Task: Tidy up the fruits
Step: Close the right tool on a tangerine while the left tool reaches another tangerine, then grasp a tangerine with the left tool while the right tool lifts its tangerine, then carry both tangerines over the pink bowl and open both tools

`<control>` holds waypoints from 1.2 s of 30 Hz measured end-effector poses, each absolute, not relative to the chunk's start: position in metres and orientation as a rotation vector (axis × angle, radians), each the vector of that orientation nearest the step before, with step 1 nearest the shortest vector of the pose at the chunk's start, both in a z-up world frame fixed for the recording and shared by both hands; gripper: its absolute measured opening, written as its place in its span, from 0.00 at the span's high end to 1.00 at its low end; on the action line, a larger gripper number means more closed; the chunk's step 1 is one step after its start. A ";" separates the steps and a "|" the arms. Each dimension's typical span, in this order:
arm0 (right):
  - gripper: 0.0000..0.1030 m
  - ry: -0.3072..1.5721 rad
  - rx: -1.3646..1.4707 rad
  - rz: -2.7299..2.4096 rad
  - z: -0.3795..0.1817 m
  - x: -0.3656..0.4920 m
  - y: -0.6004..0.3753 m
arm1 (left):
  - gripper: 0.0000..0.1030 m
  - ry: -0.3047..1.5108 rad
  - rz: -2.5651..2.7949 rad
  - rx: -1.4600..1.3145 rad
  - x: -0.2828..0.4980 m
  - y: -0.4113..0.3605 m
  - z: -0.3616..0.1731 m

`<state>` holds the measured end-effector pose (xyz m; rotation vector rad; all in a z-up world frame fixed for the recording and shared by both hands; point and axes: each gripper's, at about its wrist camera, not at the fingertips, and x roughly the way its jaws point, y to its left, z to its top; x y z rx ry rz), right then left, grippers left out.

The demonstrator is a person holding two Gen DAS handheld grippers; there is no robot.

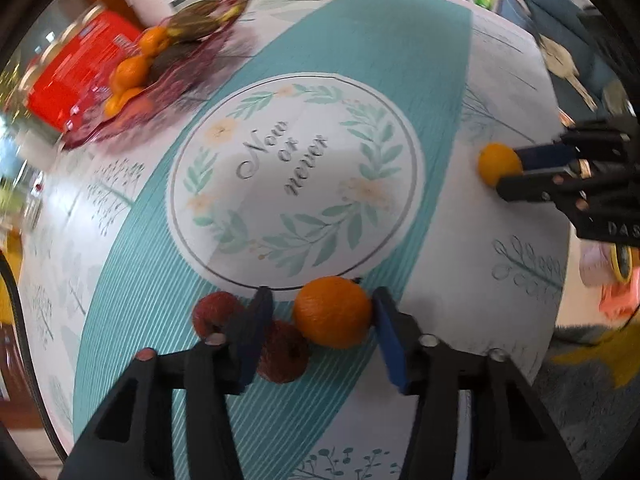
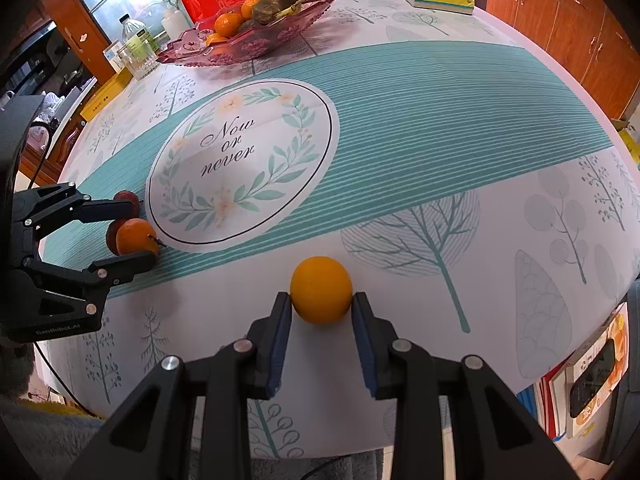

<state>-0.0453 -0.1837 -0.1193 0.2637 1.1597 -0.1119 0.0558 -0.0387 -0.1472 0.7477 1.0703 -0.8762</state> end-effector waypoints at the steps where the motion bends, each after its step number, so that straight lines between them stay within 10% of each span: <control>1: 0.70 1.160 0.262 -0.112 -0.120 -0.046 -0.183 | 0.63 1.071 -0.884 0.752 0.055 -0.039 -0.147; 17: 0.71 1.117 0.162 -0.054 -0.087 -0.036 -0.164 | 0.64 1.026 -0.792 0.564 0.068 -0.032 -0.098; 36: 0.71 0.841 -0.037 0.122 0.083 0.094 -0.172 | 0.64 0.846 -0.476 0.329 0.186 -0.031 0.062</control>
